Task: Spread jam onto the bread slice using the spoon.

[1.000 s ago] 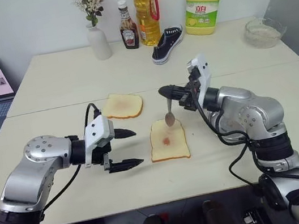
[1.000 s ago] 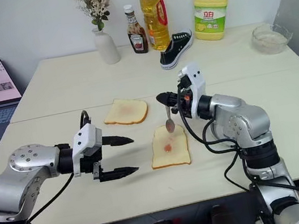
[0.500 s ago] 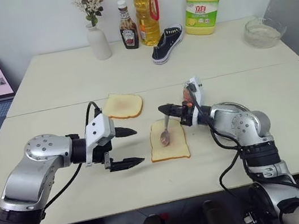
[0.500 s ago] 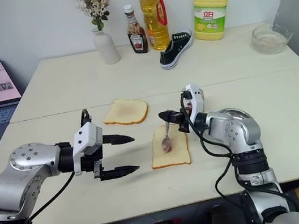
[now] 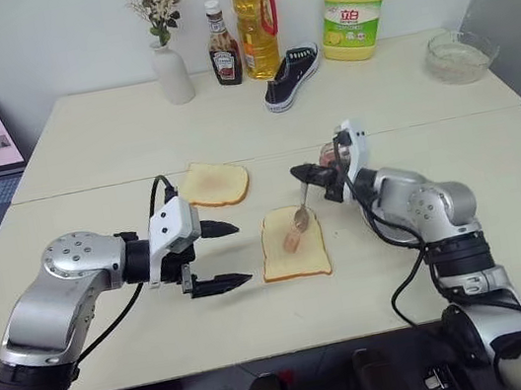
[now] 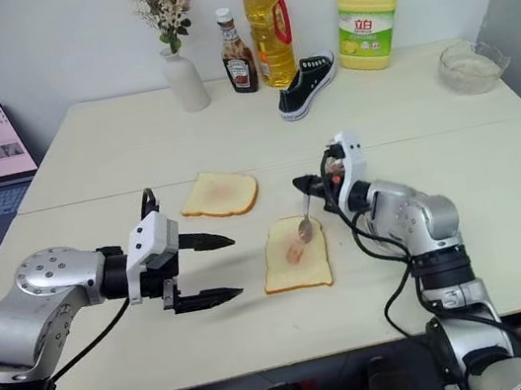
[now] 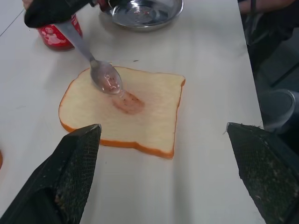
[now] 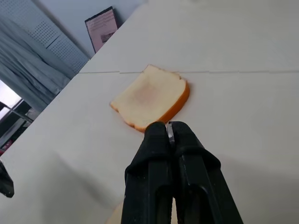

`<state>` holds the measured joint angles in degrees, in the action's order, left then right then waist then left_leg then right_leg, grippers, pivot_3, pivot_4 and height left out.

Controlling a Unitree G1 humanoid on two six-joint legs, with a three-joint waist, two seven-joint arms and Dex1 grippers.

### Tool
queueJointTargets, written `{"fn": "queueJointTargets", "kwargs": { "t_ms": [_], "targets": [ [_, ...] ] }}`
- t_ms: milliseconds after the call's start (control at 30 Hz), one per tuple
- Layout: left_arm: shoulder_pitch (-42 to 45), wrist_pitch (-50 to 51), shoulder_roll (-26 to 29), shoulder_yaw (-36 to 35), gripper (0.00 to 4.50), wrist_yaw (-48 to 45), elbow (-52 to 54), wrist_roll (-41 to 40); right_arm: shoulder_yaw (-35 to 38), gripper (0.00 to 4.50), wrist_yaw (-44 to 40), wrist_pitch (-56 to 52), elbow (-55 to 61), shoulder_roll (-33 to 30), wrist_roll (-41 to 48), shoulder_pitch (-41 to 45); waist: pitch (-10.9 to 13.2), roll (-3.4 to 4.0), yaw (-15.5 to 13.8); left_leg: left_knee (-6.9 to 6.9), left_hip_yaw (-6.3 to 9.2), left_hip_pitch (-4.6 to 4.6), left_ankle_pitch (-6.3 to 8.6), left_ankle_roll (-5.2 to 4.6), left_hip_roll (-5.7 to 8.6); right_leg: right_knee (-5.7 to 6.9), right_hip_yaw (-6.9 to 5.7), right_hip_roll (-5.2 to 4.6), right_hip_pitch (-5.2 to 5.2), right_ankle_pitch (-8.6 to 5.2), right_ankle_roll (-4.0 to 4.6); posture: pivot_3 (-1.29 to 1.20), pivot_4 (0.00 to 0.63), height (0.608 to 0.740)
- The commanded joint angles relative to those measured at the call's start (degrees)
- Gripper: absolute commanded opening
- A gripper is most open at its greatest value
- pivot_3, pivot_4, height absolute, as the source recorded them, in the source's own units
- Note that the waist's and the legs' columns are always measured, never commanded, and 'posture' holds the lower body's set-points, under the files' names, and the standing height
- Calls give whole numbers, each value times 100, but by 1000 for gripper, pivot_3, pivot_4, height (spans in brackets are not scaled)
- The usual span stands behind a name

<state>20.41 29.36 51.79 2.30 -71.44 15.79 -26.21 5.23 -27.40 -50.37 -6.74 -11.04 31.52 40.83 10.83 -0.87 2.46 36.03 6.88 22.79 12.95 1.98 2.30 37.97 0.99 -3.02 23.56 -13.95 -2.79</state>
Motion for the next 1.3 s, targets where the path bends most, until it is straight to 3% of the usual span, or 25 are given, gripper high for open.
{"fn": "queueJointTargets", "kwargs": {
  "t_ms": [33,267,567,1133,1300],
  "targets": [
    [118,-80,8,-6,4500,-11,52,9,132,20,9,-82,454,14,239,196,0,0,3,-1,0,0,0,0,0,0,0,0,0,0,0,0,150,740],
    [116,-82,13,-9,4500,-16,50,9,228,20,104,-651,921,243,792,13,0,0,41,-3,3,1,0,0,-3,1,0,1,2,0,0,0,150,740],
    [90,-57,39,-32,4500,-5,91,-2,-252,20,22,-646,947,212,652,-631,0,0,52,-2,1,1,0,0,-2,1,2,0,2,0,-1,0,150,740],
    [159,-169,-11,23,4500,-54,-34,56,130,20,116,-116,348,-140,397,9,0,0,57,-2,0,1,0,0,-1,0,1,0,1,0,0,0,150,740],
    [144,-172,-7,22,4500,-50,-25,44,217,20,169,-559,824,121,890,19,0,0,61,-3,1,1,0,0,-3,2,1,1,3,0,0,0,150,740]
  ]
}}
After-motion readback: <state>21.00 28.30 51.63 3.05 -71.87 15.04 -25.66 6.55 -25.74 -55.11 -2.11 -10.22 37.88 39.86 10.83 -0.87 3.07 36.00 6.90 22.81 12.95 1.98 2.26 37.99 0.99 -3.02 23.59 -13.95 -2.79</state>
